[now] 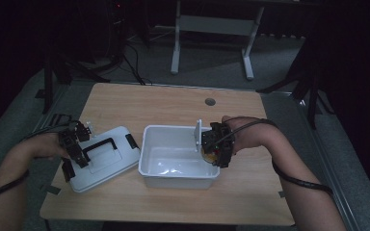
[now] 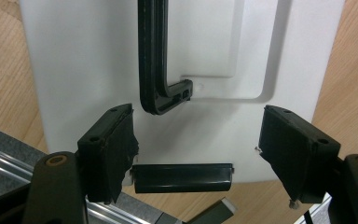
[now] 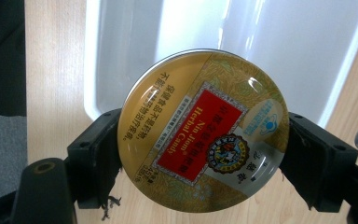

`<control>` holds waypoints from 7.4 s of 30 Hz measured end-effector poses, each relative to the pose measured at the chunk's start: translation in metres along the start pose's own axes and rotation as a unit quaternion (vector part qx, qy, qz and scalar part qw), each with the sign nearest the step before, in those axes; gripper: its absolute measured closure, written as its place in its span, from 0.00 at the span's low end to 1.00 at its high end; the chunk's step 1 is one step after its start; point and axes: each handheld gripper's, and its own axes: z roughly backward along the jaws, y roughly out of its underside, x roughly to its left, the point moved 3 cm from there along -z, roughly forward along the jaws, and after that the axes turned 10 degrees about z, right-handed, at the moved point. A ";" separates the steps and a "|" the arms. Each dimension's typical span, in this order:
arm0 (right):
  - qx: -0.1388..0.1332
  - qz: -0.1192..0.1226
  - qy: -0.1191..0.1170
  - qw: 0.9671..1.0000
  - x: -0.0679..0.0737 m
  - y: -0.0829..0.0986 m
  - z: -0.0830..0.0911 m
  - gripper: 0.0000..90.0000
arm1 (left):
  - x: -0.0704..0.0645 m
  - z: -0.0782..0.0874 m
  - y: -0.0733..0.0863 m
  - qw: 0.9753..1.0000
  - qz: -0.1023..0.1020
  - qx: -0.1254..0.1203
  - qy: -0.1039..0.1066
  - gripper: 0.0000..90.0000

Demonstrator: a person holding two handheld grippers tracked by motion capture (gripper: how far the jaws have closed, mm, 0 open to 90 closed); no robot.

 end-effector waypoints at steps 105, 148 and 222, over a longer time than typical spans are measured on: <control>0.007 -0.077 -0.044 0.996 -0.029 -0.014 -0.073 0.14 | -0.001 -0.005 -0.001 1.000 -0.006 -0.001 0.007 0.30; -0.019 -0.179 -0.012 0.984 0.027 0.111 -0.057 0.15 | 0.002 -0.005 0.007 1.000 -0.002 -0.026 0.010 0.30; -0.012 -0.241 -0.043 0.970 0.048 0.149 -0.091 0.17 | -0.008 0.068 0.019 1.000 -0.005 -0.018 -0.011 0.93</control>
